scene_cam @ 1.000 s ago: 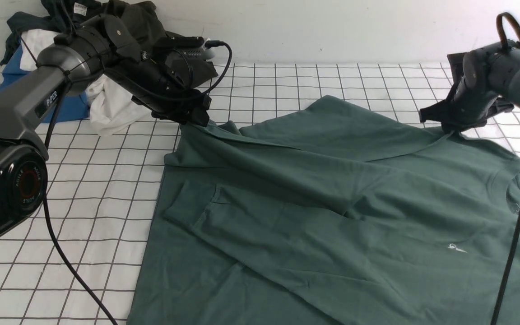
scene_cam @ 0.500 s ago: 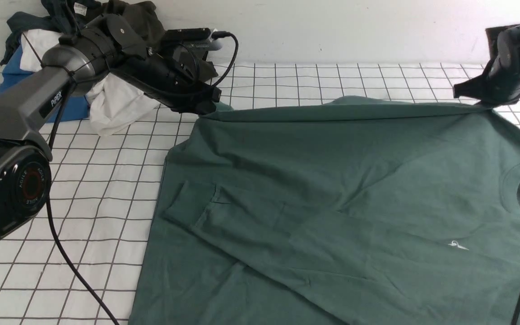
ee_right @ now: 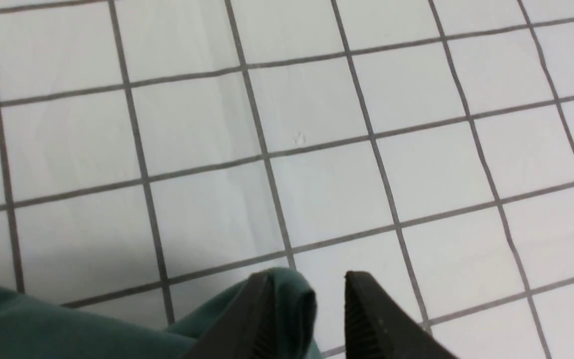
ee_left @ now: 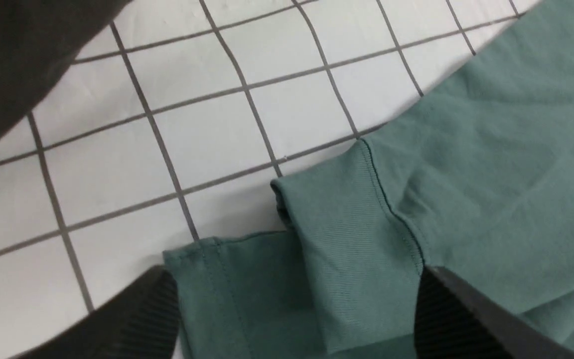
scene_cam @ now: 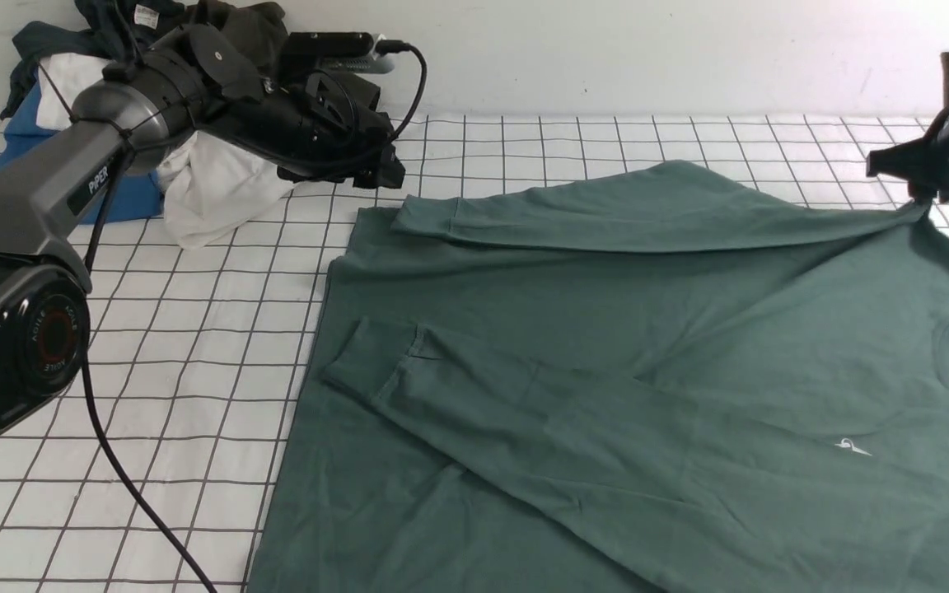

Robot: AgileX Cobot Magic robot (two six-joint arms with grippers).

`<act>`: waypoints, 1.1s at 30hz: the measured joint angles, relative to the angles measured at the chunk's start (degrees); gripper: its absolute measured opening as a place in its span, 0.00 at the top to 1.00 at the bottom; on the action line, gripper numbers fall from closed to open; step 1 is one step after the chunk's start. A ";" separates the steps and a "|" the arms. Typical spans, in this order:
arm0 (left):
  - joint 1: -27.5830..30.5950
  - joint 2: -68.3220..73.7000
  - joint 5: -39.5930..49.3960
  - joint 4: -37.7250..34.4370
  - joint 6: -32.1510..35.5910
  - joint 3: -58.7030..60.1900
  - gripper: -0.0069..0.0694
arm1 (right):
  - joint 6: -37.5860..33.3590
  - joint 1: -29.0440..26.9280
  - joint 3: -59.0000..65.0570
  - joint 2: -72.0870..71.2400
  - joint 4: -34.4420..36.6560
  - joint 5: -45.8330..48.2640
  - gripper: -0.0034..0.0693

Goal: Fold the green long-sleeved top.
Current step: Use the left arm to clamp the cuff farthest from it

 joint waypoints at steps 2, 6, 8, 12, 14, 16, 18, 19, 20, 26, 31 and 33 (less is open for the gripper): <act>-0.43 0.00 -0.81 0.06 -0.20 0.00 0.14 | -0.04 0.00 0.00 -0.13 0.00 0.00 0.62; -3.01 0.68 -4.09 0.04 -0.39 0.00 0.23 | -0.06 0.00 0.00 -2.06 0.00 0.00 0.57; -3.82 1.43 -5.19 -0.09 -0.39 0.00 0.27 | -0.17 0.00 0.00 -3.21 0.00 0.20 0.57; -4.52 4.07 -6.53 -0.16 -0.67 0.00 0.34 | -0.68 0.00 0.00 -6.26 -0.10 0.80 0.56; -4.52 5.22 -6.65 -0.16 -0.99 0.00 0.36 | -1.10 0.00 -0.05 -7.99 -0.10 0.93 0.56; -4.52 5.92 -6.72 -0.22 -1.49 0.00 0.37 | -1.86 0.00 -0.05 -9.17 0.08 1.23 0.56; -4.52 6.07 -6.72 -0.22 -2.37 0.00 0.37 | -3.15 0.00 -0.05 -10.69 0.71 1.81 0.56; -4.52 6.07 -6.72 -0.30 -2.66 0.00 0.39 | -3.84 0.00 -0.05 -11.30 1.03 2.13 0.56; -4.52 6.07 -6.84 -0.69 -2.94 0.00 0.42 | -4.44 0.00 -0.05 -12.03 1.29 2.38 0.56; -4.52 6.02 -6.33 -2.46 -3.17 0.00 0.70 | -5.61 0.00 -0.14 -12.49 2.18 4.36 0.56; -4.47 5.90 -4.55 -2.87 -2.93 0.00 0.89 | -6.54 0.00 -0.14 -12.49 2.24 6.97 0.56; -4.47 5.38 -3.27 -2.87 -2.77 0.00 0.89 | -7.19 0.00 -0.14 -12.49 2.24 7.85 0.56</act>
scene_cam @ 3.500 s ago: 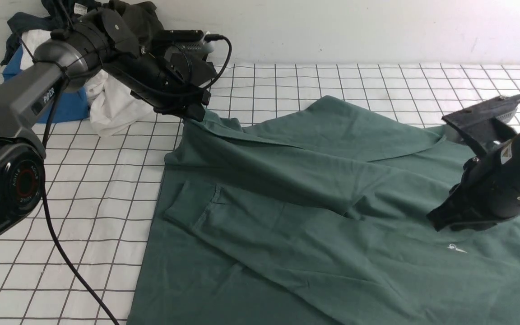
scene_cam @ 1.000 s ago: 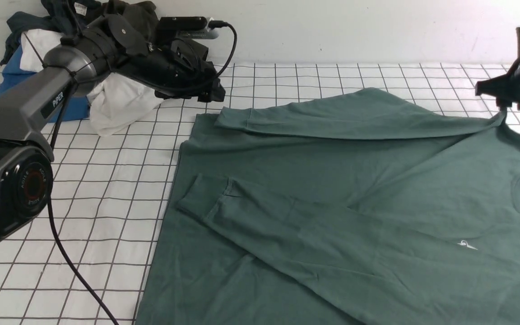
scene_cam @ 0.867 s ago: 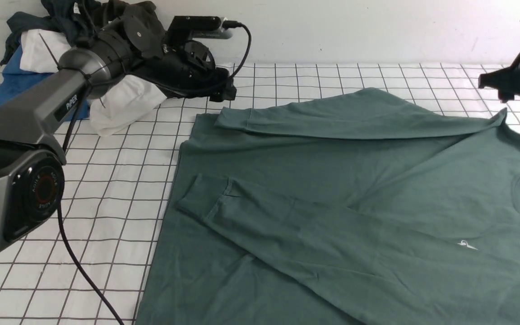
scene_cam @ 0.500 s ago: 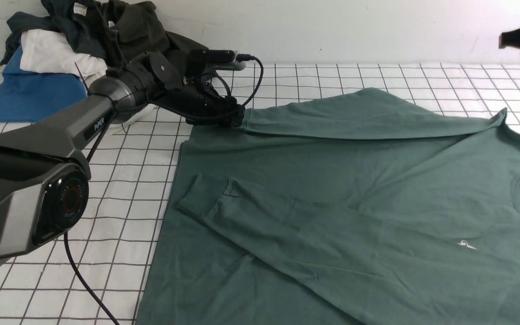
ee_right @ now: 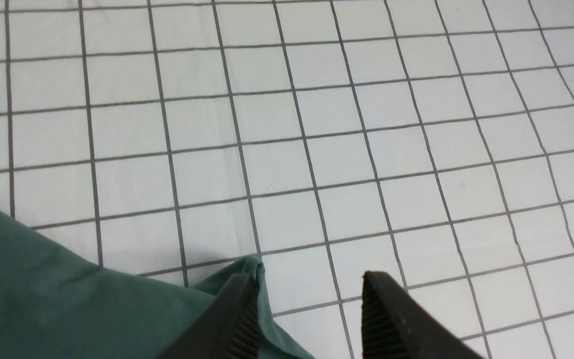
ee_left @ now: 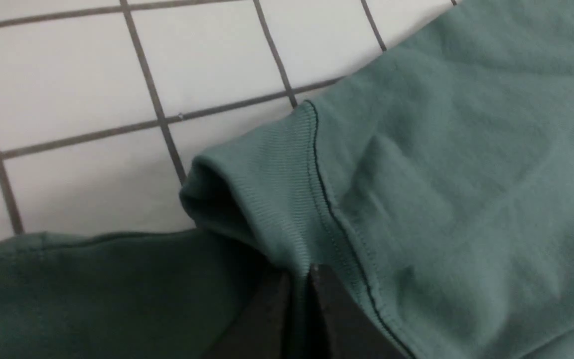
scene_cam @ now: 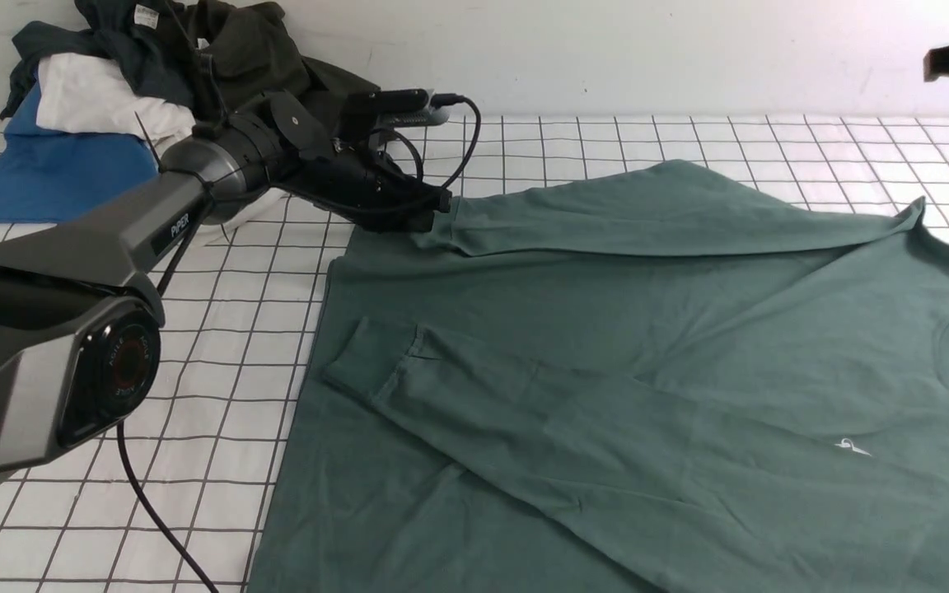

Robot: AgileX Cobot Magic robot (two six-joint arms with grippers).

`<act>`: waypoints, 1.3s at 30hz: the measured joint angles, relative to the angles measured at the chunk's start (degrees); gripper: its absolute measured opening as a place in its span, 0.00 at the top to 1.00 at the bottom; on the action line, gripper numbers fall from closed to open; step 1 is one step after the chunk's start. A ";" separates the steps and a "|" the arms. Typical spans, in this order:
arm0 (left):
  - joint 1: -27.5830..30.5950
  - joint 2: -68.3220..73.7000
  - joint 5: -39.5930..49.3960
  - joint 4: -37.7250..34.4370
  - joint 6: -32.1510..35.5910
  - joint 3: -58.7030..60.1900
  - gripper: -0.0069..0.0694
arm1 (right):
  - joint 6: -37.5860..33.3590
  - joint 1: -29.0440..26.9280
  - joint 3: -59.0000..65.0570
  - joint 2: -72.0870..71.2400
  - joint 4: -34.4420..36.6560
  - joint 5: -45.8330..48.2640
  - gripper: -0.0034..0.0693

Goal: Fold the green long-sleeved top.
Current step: Use the left arm to clamp the cuff farthest from it, then use the left arm to drag and drop the cuff onto the cuff closest to the left arm

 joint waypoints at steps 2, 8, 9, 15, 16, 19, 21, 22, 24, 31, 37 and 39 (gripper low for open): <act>0.00 -1.50 1.91 0.11 1.00 0.00 0.89 | -0.39 0.00 0.00 -0.20 0.00 0.79 0.56; 0.00 -11.78 15.75 0.11 3.13 0.00 0.89 | -1.41 0.00 0.00 -2.98 0.46 5.77 0.56; 0.00 -13.68 18.50 0.04 3.08 0.00 0.89 | -2.13 0.00 0.00 -4.05 0.83 7.00 0.56; 0.86 -17.36 29.21 0.54 0.92 0.15 0.89 | -8.21 0.00 0.00 -9.96 3.99 11.36 0.56; 0.98 -17.56 29.34 1.22 0.56 0.83 0.89 | -9.21 0.00 0.00 -11.14 4.77 11.52 0.56; 1.17 -19.52 29.55 3.73 0.28 5.53 0.89 | -10.64 -0.23 0.15 -14.93 7.93 11.73 0.56; 1.19 -22.00 29.55 4.75 0.94 9.00 0.89 | -11.31 -0.31 0.86 -17.89 9.83 11.94 0.56; 1.19 -23.81 29.55 5.48 1.55 11.97 0.89 | -11.91 -0.35 1.76 -20.05 11.30 11.93 0.56; 1.19 -27.91 29.55 6.27 2.35 16.92 0.89 | -13.05 -0.38 3.62 -23.43 13.32 12.00 0.56; 1.19 -40.56 25.91 7.23 6.13 38.57 0.89 | -15.36 -0.38 14.40 -34.33 16.79 12.48 0.56; 1.19 -44.19 19.24 7.23 9.09 51.14 0.89 | -15.45 -0.42 19.27 -39.76 19.53 12.74 0.56; 1.19 -43.46 17.01 7.23 10.17 52.79 0.89 | -15.33 -0.42 19.97 -40.72 23.25 12.74 0.56</act>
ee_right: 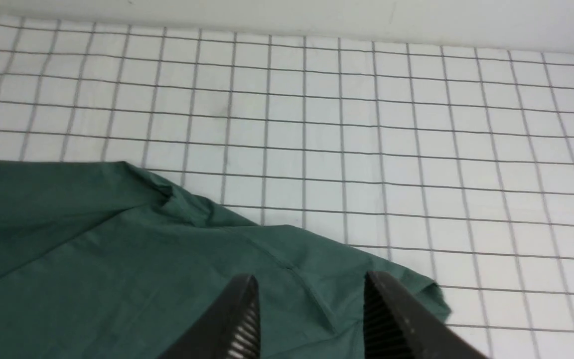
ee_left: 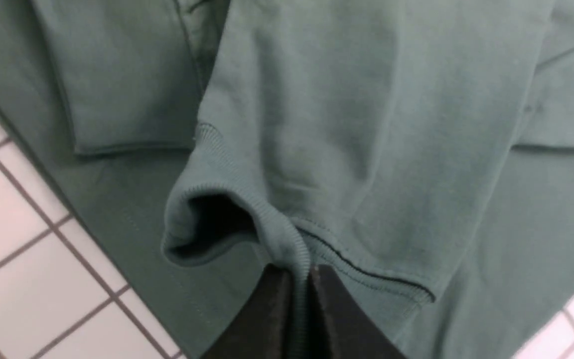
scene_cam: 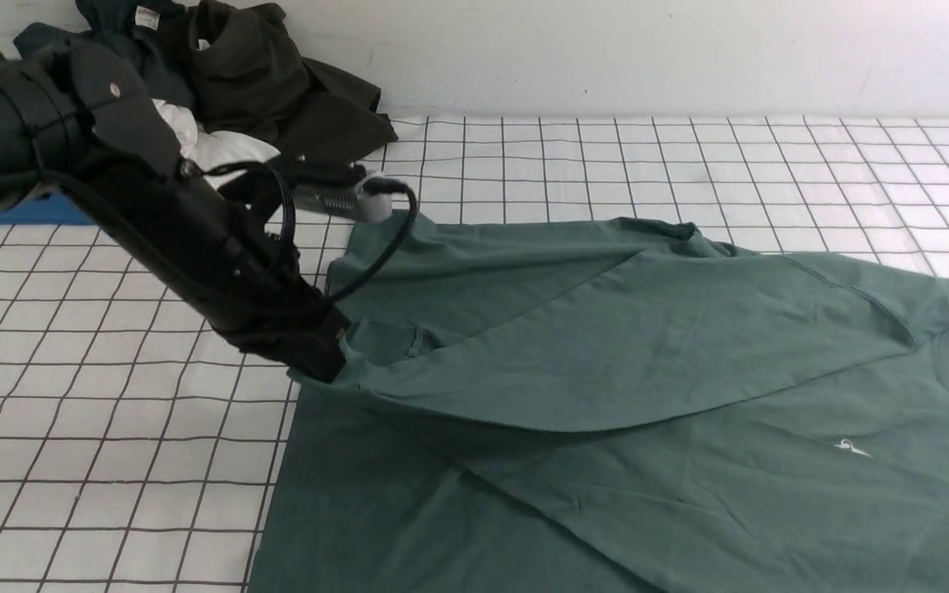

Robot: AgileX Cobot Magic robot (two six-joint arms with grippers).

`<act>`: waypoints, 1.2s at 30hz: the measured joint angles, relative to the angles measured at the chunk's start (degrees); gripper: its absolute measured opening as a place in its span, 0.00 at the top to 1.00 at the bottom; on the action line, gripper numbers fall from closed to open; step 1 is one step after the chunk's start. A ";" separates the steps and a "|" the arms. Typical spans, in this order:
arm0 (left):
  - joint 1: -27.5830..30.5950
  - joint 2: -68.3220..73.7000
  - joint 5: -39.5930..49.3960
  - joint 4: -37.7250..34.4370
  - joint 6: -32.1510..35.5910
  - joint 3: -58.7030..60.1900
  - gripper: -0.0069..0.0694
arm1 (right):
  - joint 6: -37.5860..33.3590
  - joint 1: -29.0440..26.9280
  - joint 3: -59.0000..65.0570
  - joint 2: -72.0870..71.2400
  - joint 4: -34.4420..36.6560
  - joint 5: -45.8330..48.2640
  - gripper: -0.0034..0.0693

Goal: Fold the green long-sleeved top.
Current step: Use the left arm to drag and drop the cuff onto the cuff closest to the left arm, then use both arms simultaneously to clamp the lower edge of the clothing fabric

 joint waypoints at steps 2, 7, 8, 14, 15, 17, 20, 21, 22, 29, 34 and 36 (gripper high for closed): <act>0.00 1.36 -1.34 0.00 0.86 0.37 0.89 | 0.00 0.21 1.00 -1.12 3.96 0.00 0.56; 0.00 4.12 -1.97 0.00 3.13 0.37 0.86 | -0.20 4.43 4.93 -4.31 7.97 -0.11 0.56; 0.00 4.34 -1.52 0.06 4.47 0.37 0.83 | -0.20 6.98 6.81 -5.89 7.98 -0.12 0.56; 0.00 2.18 3.92 -2.36 6.60 -0.52 0.52 | 1.05 19.81 17.49 -11.35 3.18 -0.17 0.56; 0.00 1.33 5.41 -2.95 6.75 -0.84 0.48 | 1.45 21.47 19.17 -11.90 2.45 -0.24 0.56; -0.37 -0.98 8.77 -4.11 7.05 -1.38 0.38 | 2.40 25.22 23.87 -13.37 0.96 -0.30 0.56; -2.62 -5.14 10.38 -3.38 6.93 -1.32 0.36 | 2.99 29.71 31.59 -16.14 -0.13 -0.60 0.56; -4.15 -6.83 10.51 -2.20 6.53 -1.04 0.36 | 3.11 30.89 34.45 -17.28 -0.30 -0.66 0.56; -5.67 -8.25 10.65 -1.26 6.10 -0.74 0.37 | 3.17 31.52 36.72 -18.21 -0.33 -0.67 0.56; -22.10 -16.03 11.66 15.43 -1.05 7.66 0.52 | 3.17 33.77 51.84 -24.96 -0.73 -0.86 0.56; -29.13 -15.89 11.54 24.54 -2.01 15.78 0.53 | 2.93 33.77 55.08 -28.80 -0.39 -1.07 0.56; -29.50 -15.38 10.61 26.06 -2.03 18.47 0.52 | 2.57 33.77 55.15 -29.87 0.05 -1.17 0.56</act>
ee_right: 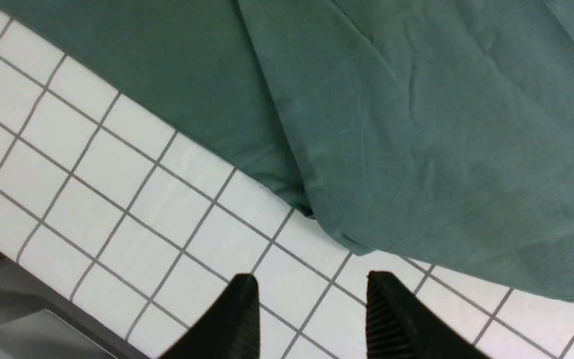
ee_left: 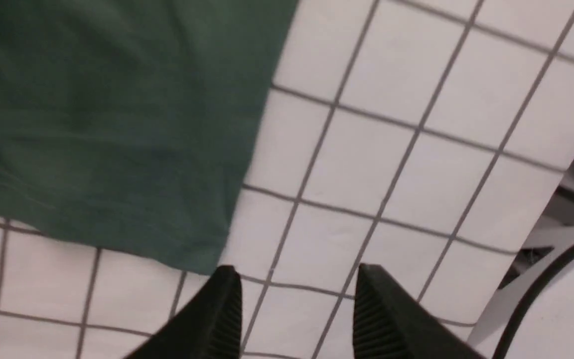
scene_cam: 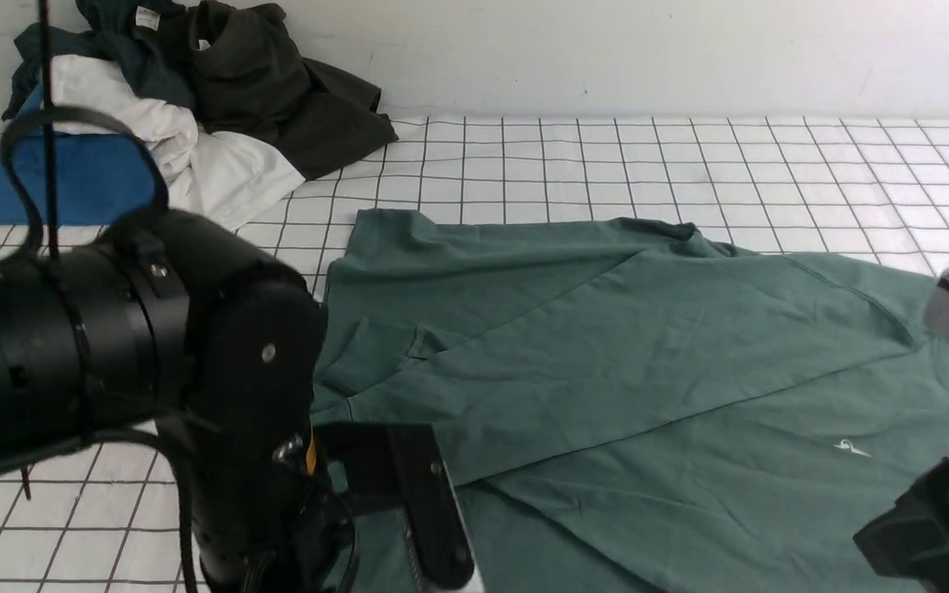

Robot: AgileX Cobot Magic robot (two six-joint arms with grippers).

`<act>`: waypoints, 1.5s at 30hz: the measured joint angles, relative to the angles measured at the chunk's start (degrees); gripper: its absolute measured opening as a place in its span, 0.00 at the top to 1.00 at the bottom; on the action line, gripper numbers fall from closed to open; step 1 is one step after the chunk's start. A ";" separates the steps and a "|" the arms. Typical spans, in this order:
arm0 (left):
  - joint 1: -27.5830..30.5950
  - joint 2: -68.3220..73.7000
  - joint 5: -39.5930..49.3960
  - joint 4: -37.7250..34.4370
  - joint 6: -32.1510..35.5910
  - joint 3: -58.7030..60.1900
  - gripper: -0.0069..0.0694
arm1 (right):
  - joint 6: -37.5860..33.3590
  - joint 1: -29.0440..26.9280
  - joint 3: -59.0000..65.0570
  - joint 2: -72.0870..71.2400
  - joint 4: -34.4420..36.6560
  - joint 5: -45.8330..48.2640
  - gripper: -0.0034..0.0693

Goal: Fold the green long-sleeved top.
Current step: Use both arms simultaneously to clamp the lower edge of the clothing fabric

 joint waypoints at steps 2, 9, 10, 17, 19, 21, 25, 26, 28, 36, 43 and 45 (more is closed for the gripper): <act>0.00 0.88 -2.39 2.07 0.00 2.36 0.49 | -0.54 0.00 0.05 -0.78 0.74 -0.07 0.56; 1.87 7.29 -12.23 7.56 -0.68 5.54 0.32 | -1.17 0.00 0.43 -1.50 1.37 -0.09 0.56; 2.16 8.20 -13.27 7.74 -0.73 5.54 0.31 | -1.23 0.00 0.43 -1.56 1.37 -0.09 0.56; 2.60 13.69 -15.99 7.93 -1.48 4.98 0.29 | -2.07 0.00 0.49 -1.61 1.42 -0.09 0.56; 2.60 13.88 -15.99 8.12 -1.48 4.74 0.34 | -2.11 0.00 0.49 -1.61 1.42 -0.09 0.56; 2.60 13.95 -15.99 8.30 -1.48 4.53 0.40 | -2.41 0.00 0.49 -1.61 1.42 -0.09 0.56; 2.72 14.12 -15.67 8.55 -3.23 3.99 0.61 | -3.18 0.00 0.49 -1.61 1.42 -0.09 0.56; 2.72 14.12 -15.67 8.55 -3.91 3.87 0.67 | -3.24 0.00 0.49 -1.61 1.42 -0.09 0.56; 2.72 14.42 -15.50 8.62 -5.66 3.34 0.81 | -3.28 0.00 0.49 -1.61 1.42 -0.09 0.56; 2.78 11.85 -7.43 8.34 -11.76 -0.39 0.91 | -5.20 0.00 0.49 -1.61 0.74 -0.09 0.56; 8.40 -2.15 -1.89 8.47 -13.23 5.54 0.91 | -5.96 0.00 0.49 -1.61 0.84 -0.09 0.56; 12.13 -5.51 -0.83 8.84 -13.23 9.04 0.91 | -7.58 0.00 0.49 -1.61 2.08 -0.09 0.55</act>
